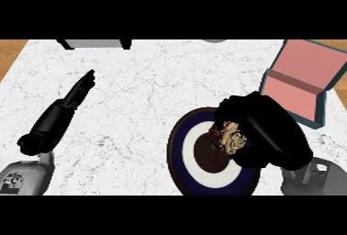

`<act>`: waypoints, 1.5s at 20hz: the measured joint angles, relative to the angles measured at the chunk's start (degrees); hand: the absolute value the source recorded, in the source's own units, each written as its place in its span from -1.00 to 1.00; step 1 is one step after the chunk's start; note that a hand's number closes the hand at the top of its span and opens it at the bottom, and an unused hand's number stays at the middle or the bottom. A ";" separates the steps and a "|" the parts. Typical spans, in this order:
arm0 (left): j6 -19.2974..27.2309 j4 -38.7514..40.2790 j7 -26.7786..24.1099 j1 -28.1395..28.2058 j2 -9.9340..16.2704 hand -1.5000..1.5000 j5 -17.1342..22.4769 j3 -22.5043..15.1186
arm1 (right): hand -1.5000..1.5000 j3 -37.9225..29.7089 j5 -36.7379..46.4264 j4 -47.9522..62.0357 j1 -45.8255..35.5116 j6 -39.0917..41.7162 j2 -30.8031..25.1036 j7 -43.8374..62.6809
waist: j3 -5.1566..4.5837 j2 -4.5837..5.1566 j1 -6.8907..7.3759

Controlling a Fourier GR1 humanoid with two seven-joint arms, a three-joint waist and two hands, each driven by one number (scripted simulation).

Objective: Pick the cupcake from the plate and place it in the cardboard box

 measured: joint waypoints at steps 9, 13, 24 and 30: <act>-0.21 1.25 -0.26 -1.17 -1.00 0.00 -0.80 -0.13 | 1.00 -19.24 -7.98 7.09 -7.90 0.57 1.00 7.90 | -0.01 0.24 0.60; -0.40 1.70 -0.16 -1.96 -1.44 0.00 -1.13 -0.02 | 1.00 -25.87 -9.68 17.56 -13.46 -0.18 -1.38 5.24 | -0.01 0.37 1.04; -1.48 2.88 -0.96 -3.63 -1.71 0.00 -1.18 0.81 | 1.00 -27.85 -5.33 47.00 -22.25 6.30 -13.02 -6.95 | 0.01 0.74 2.12; -1.71 2.45 -1.54 -2.83 -2.03 0.00 -1.79 0.45 | 1.00 -25.51 -1.81 62.08 -26.51 10.81 -17.83 -15.21 | 0.04 0.90 2.73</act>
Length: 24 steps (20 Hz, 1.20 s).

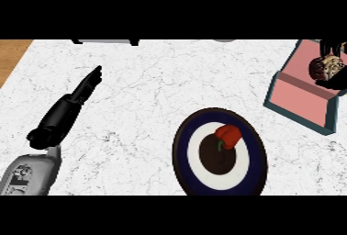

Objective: Pick the cupcake from the plate and place it in the cardboard box

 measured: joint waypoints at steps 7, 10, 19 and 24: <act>-0.83 0.78 0.03 -1.18 -0.09 0.00 0.10 0.33 | -1.00 2.93 3.70 13.85 -3.69 3.80 -2.84 -11.70 | 0.04 0.20 0.17; -0.89 0.97 -0.11 -1.00 -0.10 0.00 -0.01 0.57 | -1.00 1.95 2.79 17.20 -4.49 3.49 -2.91 -18.22 | 0.07 0.15 0.06; -0.24 0.39 0.47 -0.80 -0.55 0.00 -0.31 0.72 | -1.00 -19.16 -18.45 26.86 -9.68 9.04 -0.65 -19.62 | 0.17 -0.12 -0.59; -0.54 -0.12 1.17 -1.32 -0.86 0.00 -0.31 0.33 | -1.00 -27.94 -26.24 33.62 -11.96 10.17 -3.54 -13.51 | 0.14 0.28 0.11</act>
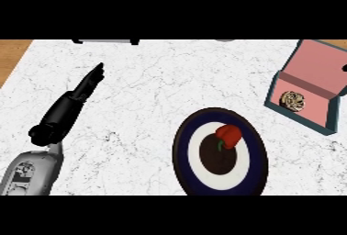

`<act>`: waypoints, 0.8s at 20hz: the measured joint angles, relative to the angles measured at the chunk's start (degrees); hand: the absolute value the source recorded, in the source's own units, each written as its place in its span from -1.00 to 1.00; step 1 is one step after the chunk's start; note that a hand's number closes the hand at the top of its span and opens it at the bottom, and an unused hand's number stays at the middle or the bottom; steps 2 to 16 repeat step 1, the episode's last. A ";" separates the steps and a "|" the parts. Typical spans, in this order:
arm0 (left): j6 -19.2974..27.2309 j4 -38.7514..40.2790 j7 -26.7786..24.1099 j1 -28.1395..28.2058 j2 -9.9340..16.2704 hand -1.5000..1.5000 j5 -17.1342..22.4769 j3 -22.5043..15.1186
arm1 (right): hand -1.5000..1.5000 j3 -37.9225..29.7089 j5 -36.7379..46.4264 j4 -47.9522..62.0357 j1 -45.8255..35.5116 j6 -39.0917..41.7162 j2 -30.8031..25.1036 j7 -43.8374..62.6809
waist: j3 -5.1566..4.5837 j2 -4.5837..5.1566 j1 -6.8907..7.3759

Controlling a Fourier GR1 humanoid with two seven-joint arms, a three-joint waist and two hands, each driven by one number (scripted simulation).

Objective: Pick the cupcake from the plate and place it in the cardboard box

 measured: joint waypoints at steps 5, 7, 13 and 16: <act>-0.17 -0.08 -0.02 -0.12 0.09 0.00 0.06 0.06 | -1.00 -1.19 -1.04 0.79 0.04 -0.10 -0.68 0.45 | 0.01 0.08 0.11; -0.17 -0.08 -0.02 -0.12 0.09 0.00 0.06 0.06 | -1.00 -1.19 -1.04 0.79 0.04 -0.10 -0.68 0.45 | 0.01 0.08 0.11; -0.17 -0.08 -0.02 -0.12 0.09 0.00 0.06 0.06 | -1.00 -1.19 -1.04 0.79 0.04 -0.10 -0.68 0.45 | 0.01 0.08 0.11; -0.17 -0.08 -0.02 -0.12 0.09 0.00 0.06 0.06 | -1.00 -1.19 -1.04 0.79 0.04 -0.10 -0.68 0.45 | 0.01 0.08 0.11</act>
